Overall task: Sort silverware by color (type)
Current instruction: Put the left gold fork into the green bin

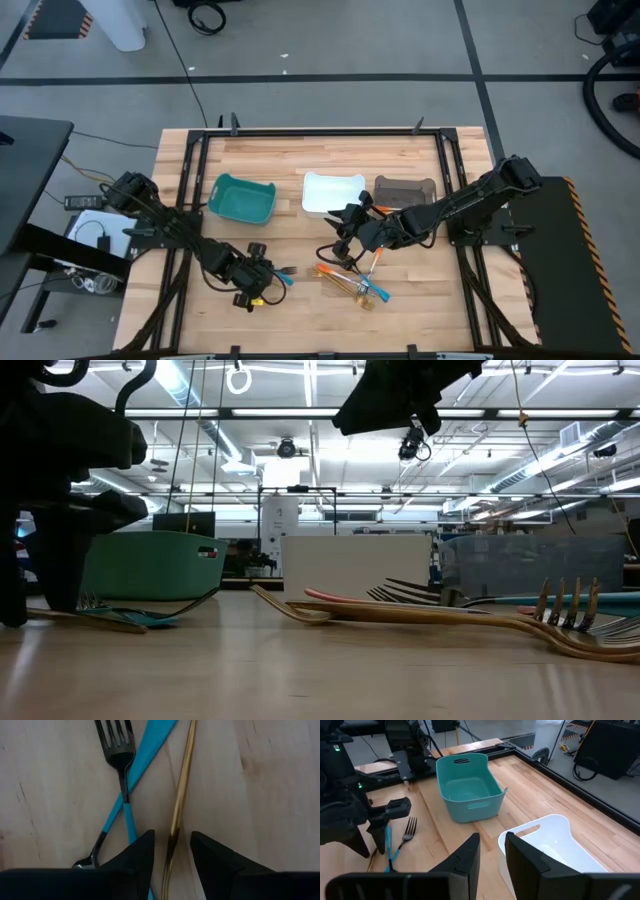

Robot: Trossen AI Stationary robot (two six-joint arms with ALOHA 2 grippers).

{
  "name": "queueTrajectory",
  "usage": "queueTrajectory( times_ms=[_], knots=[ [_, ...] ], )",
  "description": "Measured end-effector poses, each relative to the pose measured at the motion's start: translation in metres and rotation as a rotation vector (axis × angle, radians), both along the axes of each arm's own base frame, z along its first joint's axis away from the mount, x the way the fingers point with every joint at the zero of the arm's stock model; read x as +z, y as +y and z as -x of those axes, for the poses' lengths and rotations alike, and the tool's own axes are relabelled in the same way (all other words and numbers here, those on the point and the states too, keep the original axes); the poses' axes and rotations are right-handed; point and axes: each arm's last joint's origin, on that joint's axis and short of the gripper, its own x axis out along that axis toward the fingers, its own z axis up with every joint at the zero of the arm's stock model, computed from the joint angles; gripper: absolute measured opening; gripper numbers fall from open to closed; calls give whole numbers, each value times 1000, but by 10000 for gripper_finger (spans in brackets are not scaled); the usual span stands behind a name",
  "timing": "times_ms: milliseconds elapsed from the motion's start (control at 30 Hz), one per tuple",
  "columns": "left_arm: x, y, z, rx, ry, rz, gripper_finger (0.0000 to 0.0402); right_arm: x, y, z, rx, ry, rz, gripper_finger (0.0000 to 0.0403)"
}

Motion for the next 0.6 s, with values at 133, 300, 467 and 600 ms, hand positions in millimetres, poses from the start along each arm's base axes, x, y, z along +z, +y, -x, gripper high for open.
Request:
queueTrajectory(
  times_ms=[133, 300, 467, 600],
  knots=[
    [0, 0, 0, 1, 3, 3, 111, 0, 0, 0, 0, 0, 0, 98],
    [-1, -1, 2, -5, 12, -3, 55, -4, -1, 2, -4, 5, 2, 98],
    [-1, 0, 3, -6, 22, -11, 16, -13, -3, 5, -19, 19, -15, 98],
    [0, 0, 3, -7, 21, -10, 16, -14, -3, 5, -21, 18, -17, 98]
  ],
)
